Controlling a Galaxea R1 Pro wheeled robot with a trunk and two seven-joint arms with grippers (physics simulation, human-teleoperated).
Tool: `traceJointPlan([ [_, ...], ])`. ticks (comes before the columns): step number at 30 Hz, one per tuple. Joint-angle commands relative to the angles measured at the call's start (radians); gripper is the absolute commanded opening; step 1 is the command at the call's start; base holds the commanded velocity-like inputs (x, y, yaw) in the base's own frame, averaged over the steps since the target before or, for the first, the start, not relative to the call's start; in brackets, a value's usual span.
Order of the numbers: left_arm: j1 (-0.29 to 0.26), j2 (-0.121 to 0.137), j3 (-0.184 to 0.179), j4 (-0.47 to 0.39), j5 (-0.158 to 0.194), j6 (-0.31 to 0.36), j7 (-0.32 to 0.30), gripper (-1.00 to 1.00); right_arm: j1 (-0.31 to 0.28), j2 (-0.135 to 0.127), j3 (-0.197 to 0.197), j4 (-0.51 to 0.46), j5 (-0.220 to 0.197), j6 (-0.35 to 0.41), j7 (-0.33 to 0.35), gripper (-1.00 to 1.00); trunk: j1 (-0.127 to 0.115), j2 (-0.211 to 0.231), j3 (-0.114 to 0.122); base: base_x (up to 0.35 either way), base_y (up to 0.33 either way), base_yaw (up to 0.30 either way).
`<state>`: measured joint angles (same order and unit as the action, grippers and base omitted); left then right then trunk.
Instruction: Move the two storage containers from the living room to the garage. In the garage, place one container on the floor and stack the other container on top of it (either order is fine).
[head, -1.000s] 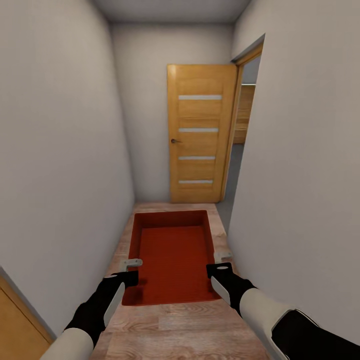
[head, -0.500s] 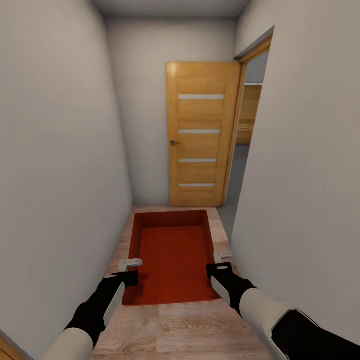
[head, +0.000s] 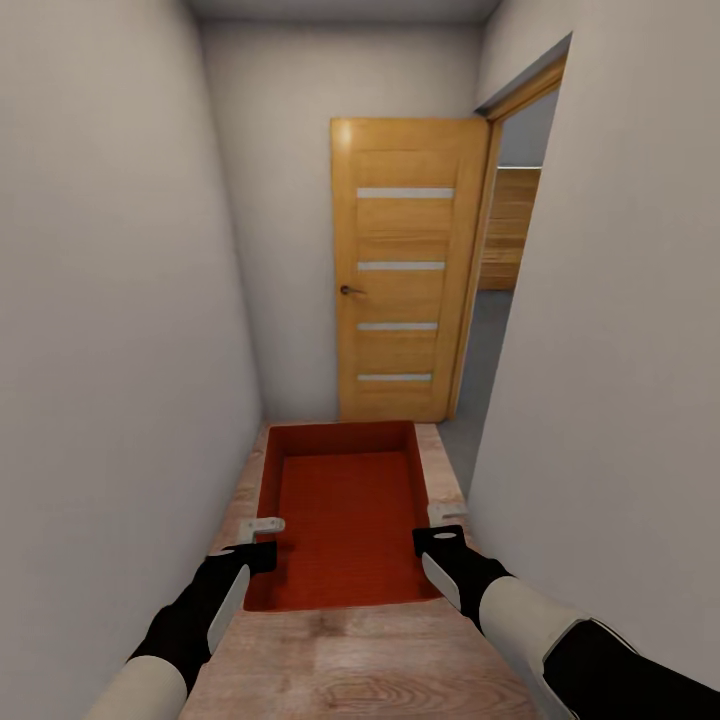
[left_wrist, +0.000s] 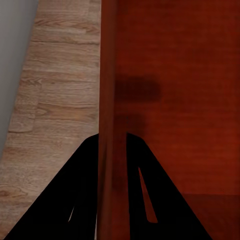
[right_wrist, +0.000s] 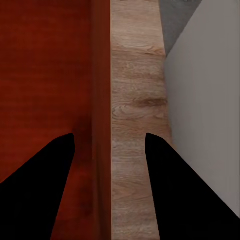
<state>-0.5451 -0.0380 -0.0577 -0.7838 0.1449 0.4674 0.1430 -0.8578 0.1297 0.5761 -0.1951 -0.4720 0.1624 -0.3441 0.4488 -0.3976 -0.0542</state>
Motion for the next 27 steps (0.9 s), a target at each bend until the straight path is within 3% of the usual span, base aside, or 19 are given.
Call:
traceJointPlan([
  [1,-0.001,0.004,-0.004,-0.003,-0.025,-0.012,0.015,-1.00,0.000,-0.001,0.033,0.000,-0.043,0.006,0.013,-1.00,0.001,-0.002,-0.002,0.322,0.000,0.000],
  [27,-0.001,0.004,-0.004,-0.003,-0.025,-0.012,0.015,-1.00,0.000,-0.001,0.033,0.000,-0.043,0.006,0.013,-1.00,0.001,-0.002,-0.002,0.322,0.000,0.000],
])
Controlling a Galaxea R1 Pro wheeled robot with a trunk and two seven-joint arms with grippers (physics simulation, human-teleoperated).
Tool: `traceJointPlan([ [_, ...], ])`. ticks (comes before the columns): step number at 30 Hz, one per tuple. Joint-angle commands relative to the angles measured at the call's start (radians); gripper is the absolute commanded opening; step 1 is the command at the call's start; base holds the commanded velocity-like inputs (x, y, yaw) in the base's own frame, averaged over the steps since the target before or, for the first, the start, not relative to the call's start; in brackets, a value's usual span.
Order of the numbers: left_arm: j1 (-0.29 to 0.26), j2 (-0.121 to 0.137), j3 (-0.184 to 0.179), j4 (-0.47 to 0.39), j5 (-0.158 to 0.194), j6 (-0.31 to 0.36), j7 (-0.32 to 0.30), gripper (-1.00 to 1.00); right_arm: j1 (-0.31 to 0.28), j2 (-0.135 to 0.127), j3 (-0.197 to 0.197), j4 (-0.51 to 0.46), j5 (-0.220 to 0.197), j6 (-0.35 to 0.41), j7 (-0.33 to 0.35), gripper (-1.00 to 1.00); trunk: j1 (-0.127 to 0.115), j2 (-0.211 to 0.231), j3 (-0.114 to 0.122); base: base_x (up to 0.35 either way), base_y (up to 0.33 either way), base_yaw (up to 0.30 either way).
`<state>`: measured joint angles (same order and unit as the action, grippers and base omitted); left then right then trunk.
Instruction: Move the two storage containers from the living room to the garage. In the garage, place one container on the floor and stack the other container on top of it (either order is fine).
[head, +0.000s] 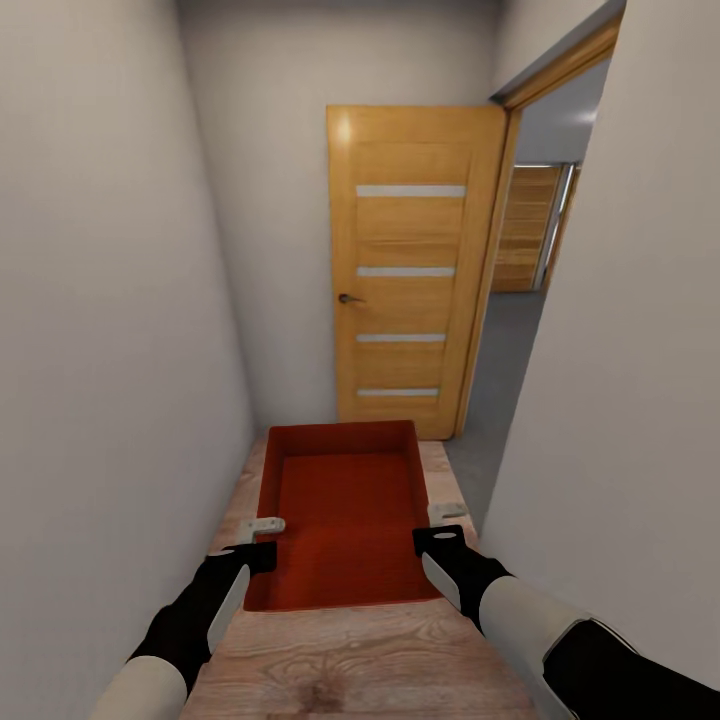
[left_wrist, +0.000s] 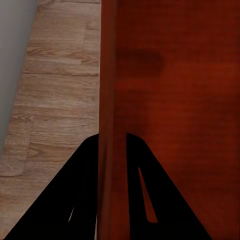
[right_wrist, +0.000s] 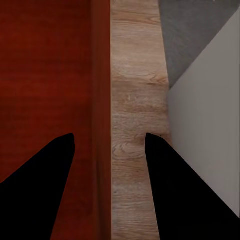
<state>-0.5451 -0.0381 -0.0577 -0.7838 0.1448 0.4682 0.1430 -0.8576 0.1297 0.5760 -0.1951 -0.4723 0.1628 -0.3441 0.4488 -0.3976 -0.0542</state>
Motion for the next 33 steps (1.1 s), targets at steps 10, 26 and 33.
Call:
traceJointPlan([
  [10,-0.001,0.004,-0.004,-0.003,-0.025,-0.013,0.015,-1.00,-0.001,-0.001,0.033,0.000,-0.043,0.006,0.013,-1.00,0.001,-0.002,-0.002,0.322,0.000,0.000],
  [26,-0.001,0.004,-0.004,-0.003,-0.025,-0.013,0.015,-1.00,-0.001,-0.001,0.033,0.000,-0.042,0.006,0.013,-1.00,0.001,-0.002,-0.002,0.322,0.000,0.000],
  [33,-0.001,0.004,-0.004,-0.003,-0.025,-0.013,0.015,-1.00,-0.001,-0.001,0.033,0.000,-0.042,0.006,0.013,-1.00,0.001,-0.002,-0.002,0.322,0.000,0.000],
])
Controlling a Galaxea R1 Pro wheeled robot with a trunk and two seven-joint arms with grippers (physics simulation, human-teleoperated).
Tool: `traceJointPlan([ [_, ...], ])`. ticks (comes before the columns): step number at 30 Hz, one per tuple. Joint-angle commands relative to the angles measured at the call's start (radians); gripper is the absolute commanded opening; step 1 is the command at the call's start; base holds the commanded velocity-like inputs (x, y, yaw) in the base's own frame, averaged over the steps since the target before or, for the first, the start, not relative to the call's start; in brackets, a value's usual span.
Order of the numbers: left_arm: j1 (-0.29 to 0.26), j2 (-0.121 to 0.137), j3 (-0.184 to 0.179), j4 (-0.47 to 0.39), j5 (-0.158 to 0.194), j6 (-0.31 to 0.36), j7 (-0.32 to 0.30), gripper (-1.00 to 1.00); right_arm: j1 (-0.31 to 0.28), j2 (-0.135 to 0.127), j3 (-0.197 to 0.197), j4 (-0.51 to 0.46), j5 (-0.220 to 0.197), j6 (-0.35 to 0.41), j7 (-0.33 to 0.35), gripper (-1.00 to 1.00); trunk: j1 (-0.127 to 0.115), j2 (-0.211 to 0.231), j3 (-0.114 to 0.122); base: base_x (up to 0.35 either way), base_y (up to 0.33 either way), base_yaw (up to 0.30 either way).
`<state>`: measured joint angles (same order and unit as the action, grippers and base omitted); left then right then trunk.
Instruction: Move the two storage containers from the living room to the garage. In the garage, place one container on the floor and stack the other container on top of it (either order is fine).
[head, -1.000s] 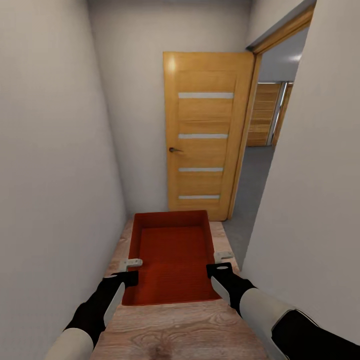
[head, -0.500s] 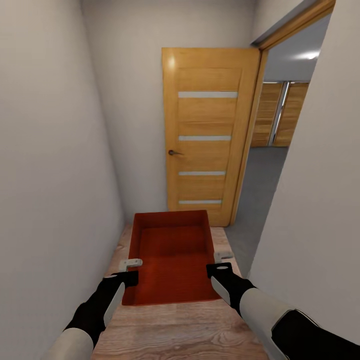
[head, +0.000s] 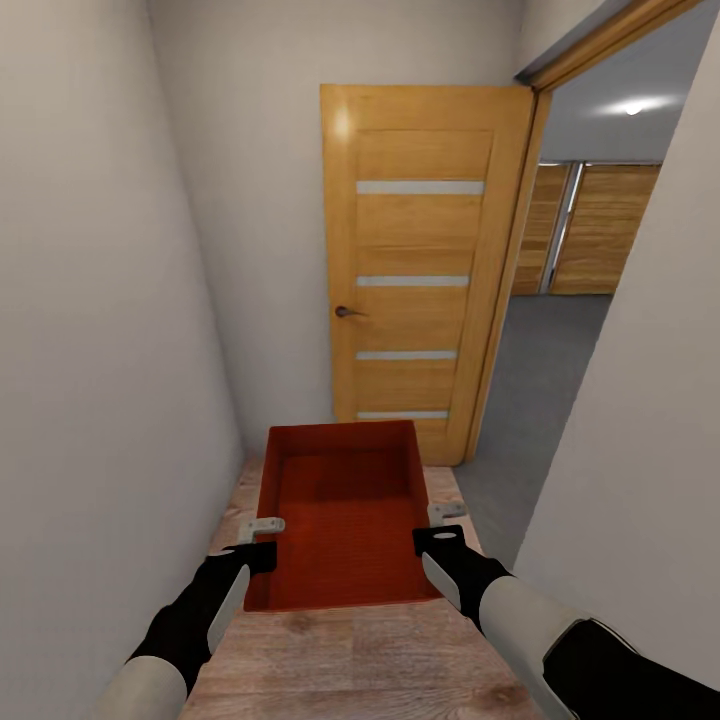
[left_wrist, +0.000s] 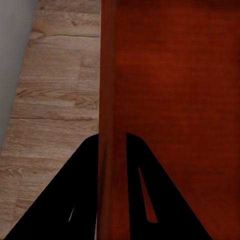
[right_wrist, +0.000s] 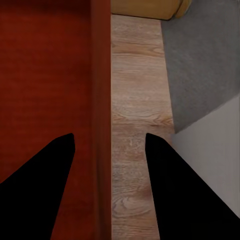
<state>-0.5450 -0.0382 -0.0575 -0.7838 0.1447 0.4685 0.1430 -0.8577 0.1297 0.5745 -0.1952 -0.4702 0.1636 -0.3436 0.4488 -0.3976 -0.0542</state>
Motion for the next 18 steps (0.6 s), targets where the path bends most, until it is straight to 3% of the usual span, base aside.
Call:
traceJointPlan([
  [1,-0.001,0.004,-0.004,-0.003,-0.025,-0.013,0.015,-1.00,-0.001,-0.001,0.035,0.000,-0.044,0.005,0.012,-1.00,0.001,-0.002,-0.002,0.322,0.000,0.000],
  [18,-0.001,0.006,-0.005,-0.008,-0.027,-0.014,0.012,-1.00,-0.001,-0.001,0.034,0.000,-0.044,0.005,0.012,-1.00,0.001,-0.002,-0.002,0.321,0.000,0.000],
])
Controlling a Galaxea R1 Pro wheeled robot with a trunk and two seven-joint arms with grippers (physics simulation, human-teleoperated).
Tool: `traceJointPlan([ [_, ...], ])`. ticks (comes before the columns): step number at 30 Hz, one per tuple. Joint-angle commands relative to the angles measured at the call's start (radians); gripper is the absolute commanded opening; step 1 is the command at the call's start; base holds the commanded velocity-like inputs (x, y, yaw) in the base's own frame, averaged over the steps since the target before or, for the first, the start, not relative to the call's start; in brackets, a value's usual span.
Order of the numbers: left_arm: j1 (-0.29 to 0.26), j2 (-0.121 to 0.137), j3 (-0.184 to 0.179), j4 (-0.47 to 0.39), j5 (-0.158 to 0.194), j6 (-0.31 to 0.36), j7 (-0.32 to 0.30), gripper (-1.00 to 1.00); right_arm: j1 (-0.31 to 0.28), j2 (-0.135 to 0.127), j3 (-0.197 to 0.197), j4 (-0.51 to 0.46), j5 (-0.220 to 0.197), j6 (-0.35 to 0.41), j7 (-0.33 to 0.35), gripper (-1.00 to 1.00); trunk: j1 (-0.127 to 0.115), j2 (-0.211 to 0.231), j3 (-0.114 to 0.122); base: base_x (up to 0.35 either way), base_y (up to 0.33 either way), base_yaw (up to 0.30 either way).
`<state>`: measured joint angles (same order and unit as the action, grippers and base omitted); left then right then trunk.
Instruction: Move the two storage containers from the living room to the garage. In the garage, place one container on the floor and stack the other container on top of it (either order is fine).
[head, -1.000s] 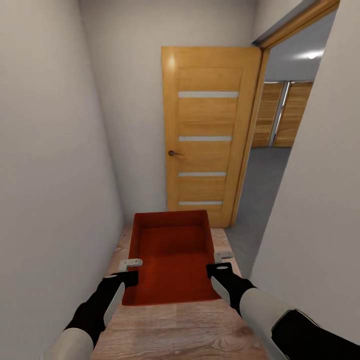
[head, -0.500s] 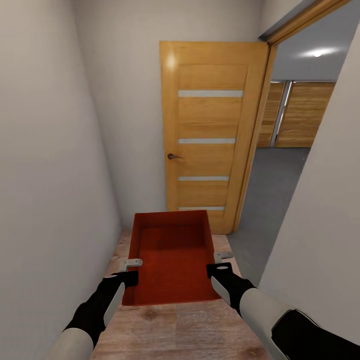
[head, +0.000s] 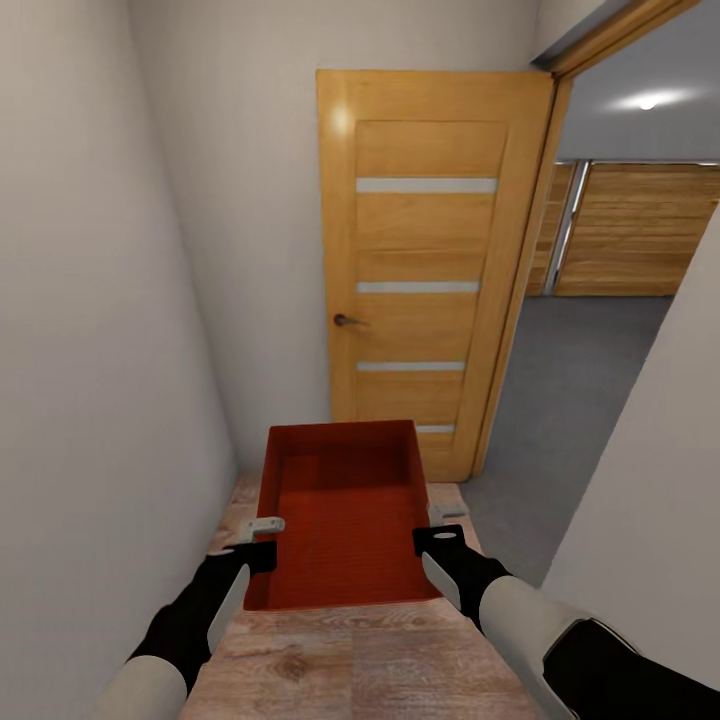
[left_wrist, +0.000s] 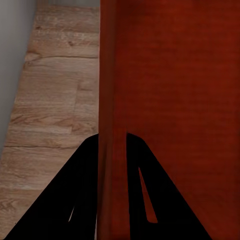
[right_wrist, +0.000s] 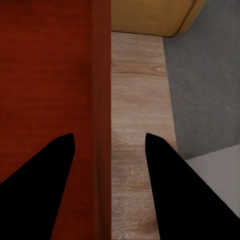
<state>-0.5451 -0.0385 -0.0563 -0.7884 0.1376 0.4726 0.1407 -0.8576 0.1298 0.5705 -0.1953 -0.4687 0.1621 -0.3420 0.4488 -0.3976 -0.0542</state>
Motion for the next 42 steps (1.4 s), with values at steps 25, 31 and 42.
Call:
traceJointPlan([
  [25,-0.001,0.003,-0.005,-0.009,-0.020,-0.017,0.025,-1.00,-0.001,0.001,0.039,0.001,-0.047,0.007,0.011,-1.00,0.001,-0.002,-0.002,0.082,0.041,-0.140],
  [31,-0.001,0.003,-0.005,-0.009,-0.020,-0.017,0.025,-1.00,-0.001,0.000,0.039,0.001,-0.047,0.007,0.011,-1.00,0.001,-0.002,-0.002,0.241,0.213,-0.253],
  [42,-0.001,0.005,-0.005,-0.009,-0.020,-0.018,0.023,-1.00,-0.001,0.001,0.039,0.001,-0.047,0.007,0.011,-1.00,0.001,-0.002,-0.002,0.245,0.217,-0.079],
])
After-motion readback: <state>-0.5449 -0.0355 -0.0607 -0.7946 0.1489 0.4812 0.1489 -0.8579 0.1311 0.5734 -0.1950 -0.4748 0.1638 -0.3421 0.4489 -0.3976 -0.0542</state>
